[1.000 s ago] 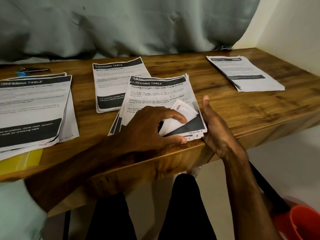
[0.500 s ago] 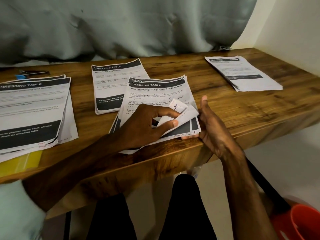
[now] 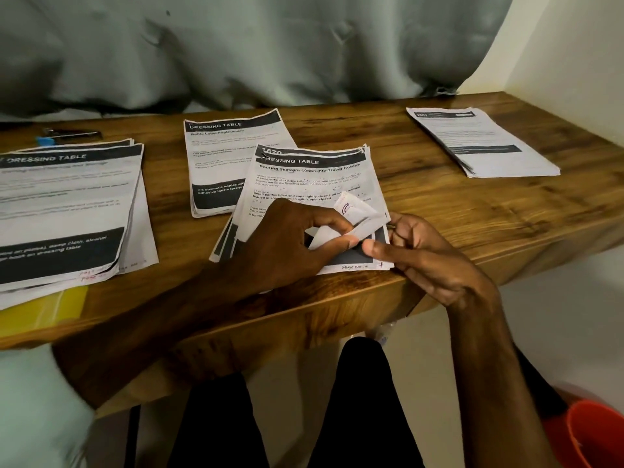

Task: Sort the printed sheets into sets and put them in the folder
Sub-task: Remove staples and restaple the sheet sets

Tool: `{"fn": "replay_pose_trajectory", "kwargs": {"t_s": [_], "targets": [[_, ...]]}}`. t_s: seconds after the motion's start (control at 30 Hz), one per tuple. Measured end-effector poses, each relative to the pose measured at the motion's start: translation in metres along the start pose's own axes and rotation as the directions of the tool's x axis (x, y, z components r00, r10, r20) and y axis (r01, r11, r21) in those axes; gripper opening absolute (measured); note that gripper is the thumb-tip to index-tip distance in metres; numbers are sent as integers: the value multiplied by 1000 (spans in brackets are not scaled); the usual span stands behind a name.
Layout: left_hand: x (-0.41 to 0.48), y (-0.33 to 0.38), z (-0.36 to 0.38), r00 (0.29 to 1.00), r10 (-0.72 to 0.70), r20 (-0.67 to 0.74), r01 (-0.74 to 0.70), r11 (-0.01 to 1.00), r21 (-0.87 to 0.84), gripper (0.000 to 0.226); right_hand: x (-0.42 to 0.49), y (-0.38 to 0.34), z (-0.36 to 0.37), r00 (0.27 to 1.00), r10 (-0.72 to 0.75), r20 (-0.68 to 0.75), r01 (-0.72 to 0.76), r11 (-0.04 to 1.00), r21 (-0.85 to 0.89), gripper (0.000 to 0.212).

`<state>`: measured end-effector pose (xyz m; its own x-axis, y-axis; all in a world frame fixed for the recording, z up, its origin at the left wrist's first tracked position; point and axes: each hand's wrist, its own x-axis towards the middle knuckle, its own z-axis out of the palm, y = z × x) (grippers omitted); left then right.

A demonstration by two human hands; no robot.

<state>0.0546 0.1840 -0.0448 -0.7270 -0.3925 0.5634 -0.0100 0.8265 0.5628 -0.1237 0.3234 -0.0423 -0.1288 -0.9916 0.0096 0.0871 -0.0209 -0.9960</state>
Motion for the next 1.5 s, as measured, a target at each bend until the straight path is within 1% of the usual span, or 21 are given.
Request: {"fn": "replay_pose_trajectory", "kwargs": {"t_s": [0.03,0.1,0.17,0.33,0.4,0.47,0.57,0.6,0.67,0.73,0.77,0.8,0.83,0.9,0.97,1.07,1.1,1.13,1.3,1.43,1.5], "targets": [[0,0,0,1000,0,3,0,1000,6,15,0,-1,1,1000,-9,-3,9,1000,-10,51],[0,0,1,1000,8,-5,-8,1000,19,17,2,3,-4,1000,-11,-3,11,1000,25,41],[0,0,1,1000,22,-10,-22,1000,14,19,3,4,-4,1000,11,-13,-10,996,87,42],[0,0,0,1000,20,23,-22,999,50,21,4,5,-5,999,34,-2,-33,989,147,40],[-1,0,0,999,28,22,-30,998,52,21,5,6,-7,999,48,-11,-45,981,191,42],[0,1,0,999,42,24,-44,997,63,23,6,7,-9,999,42,-5,-40,982,187,45],[0,3,-3,998,36,47,-38,998,45,33,7,9,-10,999,41,8,-42,978,202,53],[1,5,-5,997,35,62,-37,999,24,37,8,10,-11,999,53,-1,-52,976,211,52],[2,8,-6,994,91,60,-93,995,35,37,7,11,-13,997,77,-24,-69,971,227,50],[2,8,-6,977,209,42,-213,971,111,27,8,11,-14,997,73,-22,-65,970,233,49],[2,5,-4,964,261,55,-266,954,138,21,9,13,-14,998,66,-18,-60,973,224,51],[2,2,-3,956,282,85,-292,945,148,17,9,14,-16,997,66,-27,-58,975,212,53],[1,-1,-2,956,270,116,-285,948,144,18,9,12,-15,998,63,-31,-56,978,203,55],[1,-3,-4,966,211,148,-229,966,120,21,10,12,-15,998,62,-30,-55,980,191,57],[0,-4,-5,970,171,174,-191,976,106,29,8,11,-13,998,57,-32,-50,982,182,53],[-1,-7,-3,964,166,206,-199,969,149,52,7,9,-11,997,64,-41,-55,981,188,45],[-1,-7,-2,964,168,205,-203,965,165,54,7,9,-10,997,66,-43,-57,979,194,43],[-1,-6,-2,967,169,193,-203,964,170,52,7,8,-10,996,70,-50,-59,978,198,42],[0,3,-6,977,185,104,-197,973,119,24,8,9,-10,995,75,-60,-61,975,212,42],[-3,3,-5,959,272,76,-281,943,178,15,9,7,-9,993,97,-63,-76,959,274,35],[-3,4,-4,958,282,54,-288,940,183,13,9,7,-9,992,104,-65,-80,950,302,35]]}}
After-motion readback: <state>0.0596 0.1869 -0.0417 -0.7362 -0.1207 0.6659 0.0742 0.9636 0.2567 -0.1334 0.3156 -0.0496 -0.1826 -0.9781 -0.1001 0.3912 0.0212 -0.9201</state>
